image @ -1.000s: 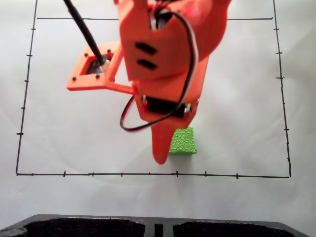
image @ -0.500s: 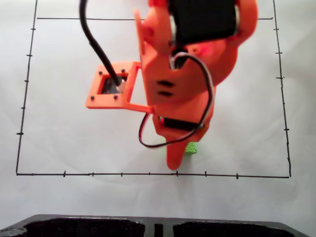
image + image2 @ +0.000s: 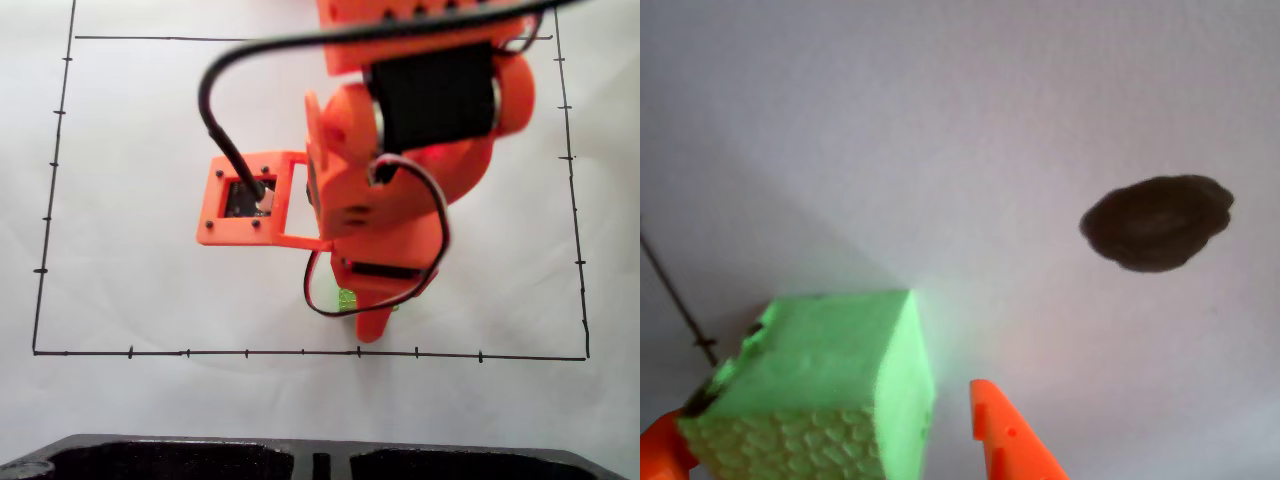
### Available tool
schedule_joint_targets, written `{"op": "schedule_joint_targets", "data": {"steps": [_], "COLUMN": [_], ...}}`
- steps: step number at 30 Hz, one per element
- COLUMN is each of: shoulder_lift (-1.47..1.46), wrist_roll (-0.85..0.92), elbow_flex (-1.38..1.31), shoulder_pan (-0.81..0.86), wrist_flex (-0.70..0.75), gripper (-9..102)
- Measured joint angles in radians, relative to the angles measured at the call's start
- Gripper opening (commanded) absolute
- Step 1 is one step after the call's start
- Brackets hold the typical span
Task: Grasp the colored block, Place it on the black dot, and then return the arm to the default position.
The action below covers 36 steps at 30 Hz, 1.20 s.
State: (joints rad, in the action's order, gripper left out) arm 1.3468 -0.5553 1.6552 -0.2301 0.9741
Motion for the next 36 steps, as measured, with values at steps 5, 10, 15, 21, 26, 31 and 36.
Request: {"op": "schedule_joint_targets", "data": {"steps": [5, 10, 15, 21, 26, 31, 36], "shoulder_lift": [-0.009, -0.026, -0.026, -0.026, -0.018, 0.069, 0.189], "wrist_roll": [0.000, 0.006, 0.009, 0.012, 0.029, 0.081, 0.158], "elbow_flex": [-0.032, -0.044, -0.046, -0.046, -0.046, -0.034, 0.052], "shoulder_pan": [0.000, 0.003, 0.015, 0.018, 0.018, 0.020, 0.031], "wrist_flex": [0.005, 0.005, 0.005, 0.002, 0.061, 0.120, 0.172], "gripper": [30, 21, 12, 11, 11, 14, 14]}}
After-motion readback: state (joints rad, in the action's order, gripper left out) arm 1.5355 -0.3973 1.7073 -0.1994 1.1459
